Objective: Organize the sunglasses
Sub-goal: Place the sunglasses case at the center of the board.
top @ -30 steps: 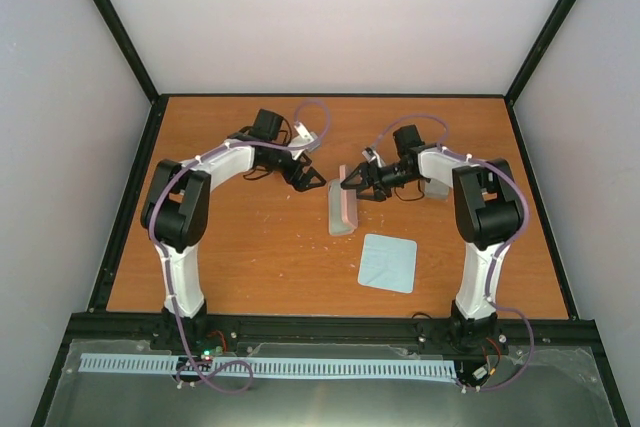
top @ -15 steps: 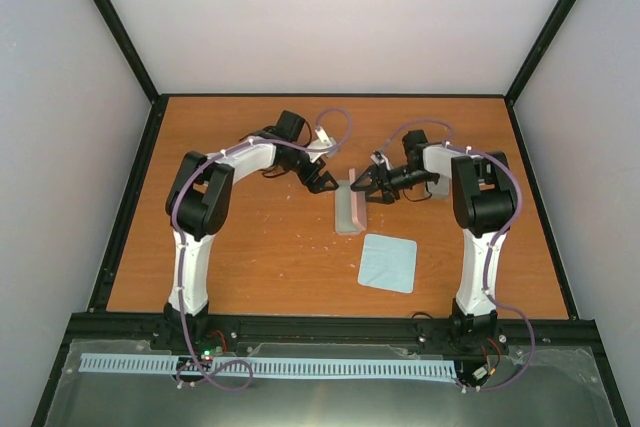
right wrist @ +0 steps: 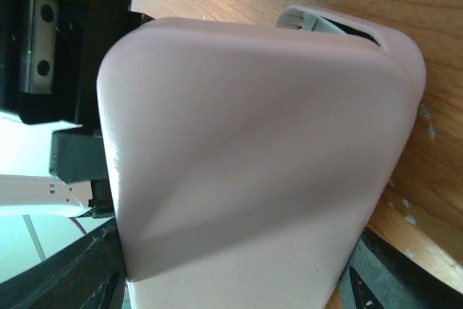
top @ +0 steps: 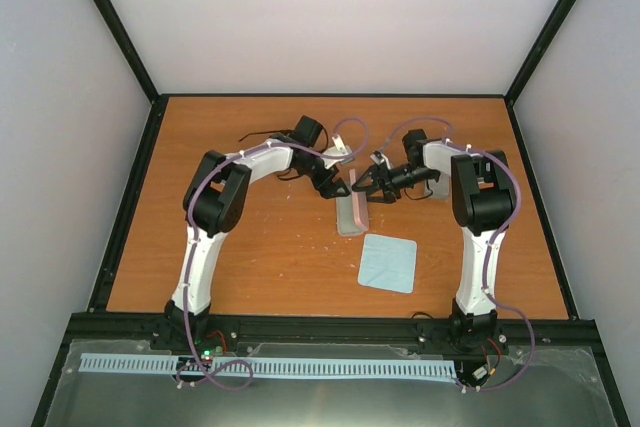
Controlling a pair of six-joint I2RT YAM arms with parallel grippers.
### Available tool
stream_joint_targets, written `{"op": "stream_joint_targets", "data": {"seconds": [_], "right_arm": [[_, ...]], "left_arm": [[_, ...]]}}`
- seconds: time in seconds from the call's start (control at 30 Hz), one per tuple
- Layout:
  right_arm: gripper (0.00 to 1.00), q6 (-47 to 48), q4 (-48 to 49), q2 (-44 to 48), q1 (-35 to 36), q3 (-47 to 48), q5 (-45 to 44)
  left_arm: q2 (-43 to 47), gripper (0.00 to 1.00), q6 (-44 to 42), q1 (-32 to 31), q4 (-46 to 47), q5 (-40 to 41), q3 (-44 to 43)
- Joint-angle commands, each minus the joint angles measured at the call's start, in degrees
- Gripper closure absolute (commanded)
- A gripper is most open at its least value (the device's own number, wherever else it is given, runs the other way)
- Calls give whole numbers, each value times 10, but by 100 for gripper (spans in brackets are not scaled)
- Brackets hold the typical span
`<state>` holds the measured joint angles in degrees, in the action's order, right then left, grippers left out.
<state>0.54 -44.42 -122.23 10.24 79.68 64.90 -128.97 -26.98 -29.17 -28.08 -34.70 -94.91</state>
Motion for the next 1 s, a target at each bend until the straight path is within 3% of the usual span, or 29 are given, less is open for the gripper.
{"op": "stream_joint_targets", "data": {"seconds": [0.0, 0.07, 0.23, 0.53, 0.6, 0.67, 0.97], "right_arm": [[35, 25, -21, -13, -6, 8, -9], [35, 25, -22, -14, -7, 11, -12], [35, 26, -26, -13, -8, 15, -18], [35, 32, -31, -11, -11, 17, -24], [35, 32, -31, -10, -12, 16, -25], [35, 32, -31, -9, -13, 16, -25], [34, 25, -24, -5, -18, 14, -24]], "left_arm": [[-14, 8, -20, -15, -11, 9, -23], [-20, 16, -22, -17, -10, 12, -24], [-25, 51, -22, -18, -8, 20, -27], [-26, 71, -22, -20, -5, 29, -25], [-26, 81, -21, -21, -3, 31, -25], [-25, 98, -18, -22, -2, 32, -26], [-14, 100, -11, -22, 0, 48, -9]]}}
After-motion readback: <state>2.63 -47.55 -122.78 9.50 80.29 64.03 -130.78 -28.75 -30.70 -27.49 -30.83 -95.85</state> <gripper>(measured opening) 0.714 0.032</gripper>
